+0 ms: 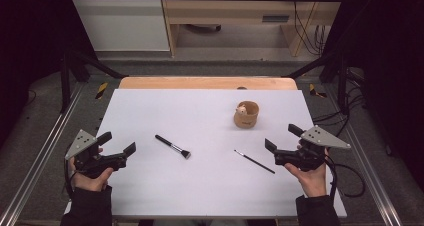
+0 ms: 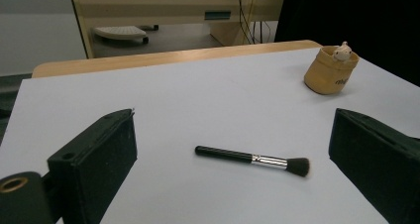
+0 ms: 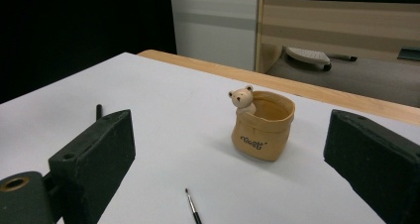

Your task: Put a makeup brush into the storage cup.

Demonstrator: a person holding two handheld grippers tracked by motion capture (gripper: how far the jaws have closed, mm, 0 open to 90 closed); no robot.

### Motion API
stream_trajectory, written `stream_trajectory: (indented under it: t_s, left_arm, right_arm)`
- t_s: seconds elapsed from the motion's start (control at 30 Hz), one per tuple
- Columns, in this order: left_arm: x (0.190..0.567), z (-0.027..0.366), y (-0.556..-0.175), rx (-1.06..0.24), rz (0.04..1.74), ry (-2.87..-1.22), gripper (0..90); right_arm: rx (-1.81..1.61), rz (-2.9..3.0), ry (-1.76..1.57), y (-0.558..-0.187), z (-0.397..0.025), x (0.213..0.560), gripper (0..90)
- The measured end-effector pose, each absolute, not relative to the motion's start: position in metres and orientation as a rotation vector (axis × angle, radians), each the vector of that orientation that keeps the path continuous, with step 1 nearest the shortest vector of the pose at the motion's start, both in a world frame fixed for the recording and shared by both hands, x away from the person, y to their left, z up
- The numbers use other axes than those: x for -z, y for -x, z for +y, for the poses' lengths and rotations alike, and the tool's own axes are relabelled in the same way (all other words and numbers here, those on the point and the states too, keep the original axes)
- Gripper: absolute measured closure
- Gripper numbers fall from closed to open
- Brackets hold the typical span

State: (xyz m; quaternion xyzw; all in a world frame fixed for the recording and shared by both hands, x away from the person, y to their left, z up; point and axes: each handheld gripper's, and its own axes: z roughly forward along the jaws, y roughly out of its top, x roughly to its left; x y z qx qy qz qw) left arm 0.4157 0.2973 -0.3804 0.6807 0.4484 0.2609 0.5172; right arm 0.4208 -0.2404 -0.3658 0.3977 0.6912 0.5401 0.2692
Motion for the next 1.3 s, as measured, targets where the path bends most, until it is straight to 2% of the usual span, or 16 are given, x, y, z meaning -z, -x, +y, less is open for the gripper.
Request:
stream_trajectory:
  t_s: [0.63,1.3]
  left_arm:
    - [0.387,0.291,-0.418,-0.627,1.083,-1.667,4.1]
    - [0.393,0.285,-0.42,-0.62,1.091,-1.706,4.3]
  right_arm:
    - [-1.386,1.925,-1.077,-0.423,-0.235,0.368,8.5]
    - [-1.131,2.174,-1.154,-0.447,-0.203,0.408,12.6]
